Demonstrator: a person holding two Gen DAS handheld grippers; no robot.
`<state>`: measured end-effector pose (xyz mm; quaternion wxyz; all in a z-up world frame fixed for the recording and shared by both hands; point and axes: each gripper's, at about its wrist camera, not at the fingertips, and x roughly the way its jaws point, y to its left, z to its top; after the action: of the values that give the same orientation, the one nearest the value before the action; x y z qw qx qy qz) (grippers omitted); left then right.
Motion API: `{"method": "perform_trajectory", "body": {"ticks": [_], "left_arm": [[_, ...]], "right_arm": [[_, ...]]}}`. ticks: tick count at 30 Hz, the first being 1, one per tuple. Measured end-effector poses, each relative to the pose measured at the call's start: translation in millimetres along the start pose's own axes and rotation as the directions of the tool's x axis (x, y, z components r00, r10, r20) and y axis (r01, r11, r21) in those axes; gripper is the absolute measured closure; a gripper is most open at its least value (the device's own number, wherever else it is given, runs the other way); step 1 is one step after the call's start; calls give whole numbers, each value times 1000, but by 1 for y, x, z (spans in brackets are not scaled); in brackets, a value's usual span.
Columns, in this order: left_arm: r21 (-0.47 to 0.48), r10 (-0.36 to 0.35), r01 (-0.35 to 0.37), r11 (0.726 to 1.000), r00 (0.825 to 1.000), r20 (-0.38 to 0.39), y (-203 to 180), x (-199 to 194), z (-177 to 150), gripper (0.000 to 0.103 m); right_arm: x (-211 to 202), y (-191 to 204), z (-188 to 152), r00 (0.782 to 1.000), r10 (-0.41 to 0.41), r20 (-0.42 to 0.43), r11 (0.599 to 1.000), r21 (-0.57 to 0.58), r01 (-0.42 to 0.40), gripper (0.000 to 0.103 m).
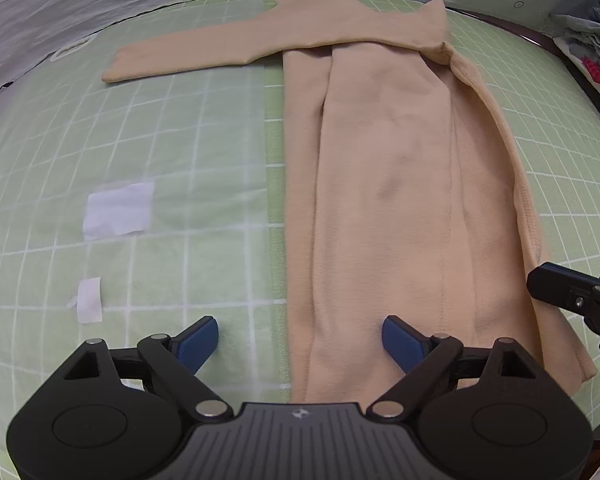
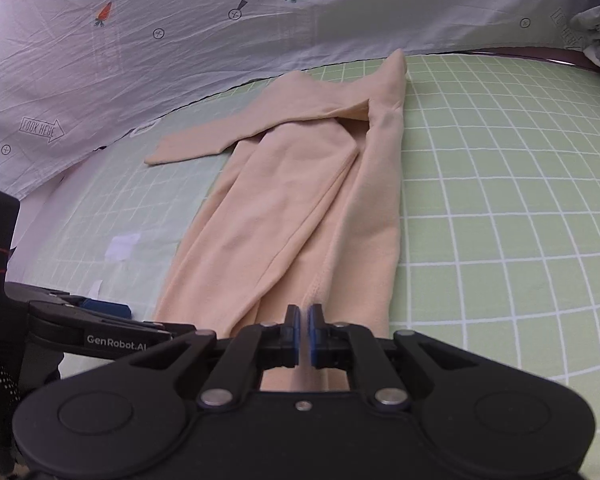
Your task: Fold clothes
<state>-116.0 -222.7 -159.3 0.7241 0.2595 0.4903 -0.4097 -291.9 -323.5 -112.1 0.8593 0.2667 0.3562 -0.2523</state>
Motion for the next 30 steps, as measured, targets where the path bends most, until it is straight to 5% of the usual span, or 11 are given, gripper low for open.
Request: {"method": "perform_trajectory", "body": {"ticks": [9, 13, 19, 24, 30], "left_arm": [[18, -4, 4, 1000, 1000, 9, 0, 1, -2, 8], [16, -2, 1, 1000, 1000, 5, 0, 3, -1, 5], [17, -2, 2, 1000, 1000, 0, 1, 4, 0, 3], [20, -4, 4, 1000, 1000, 2, 2, 5, -1, 2], [18, -4, 4, 1000, 1000, -4, 3, 6, -1, 1]], "right_arm": [[27, 0, -7, 996, 61, -68, 990, 131, -52, 96], [24, 4, -7, 995, 76, -66, 989, 128, -68, 82], [13, -3, -4, 996, 90, -23, 982, 168, -85, 81], [-4, -11, 5, 996, 11, 92, 984, 175, -27, 81], [21, -14, -1, 1000, -16, -9, 988, 151, 18, 82]]}}
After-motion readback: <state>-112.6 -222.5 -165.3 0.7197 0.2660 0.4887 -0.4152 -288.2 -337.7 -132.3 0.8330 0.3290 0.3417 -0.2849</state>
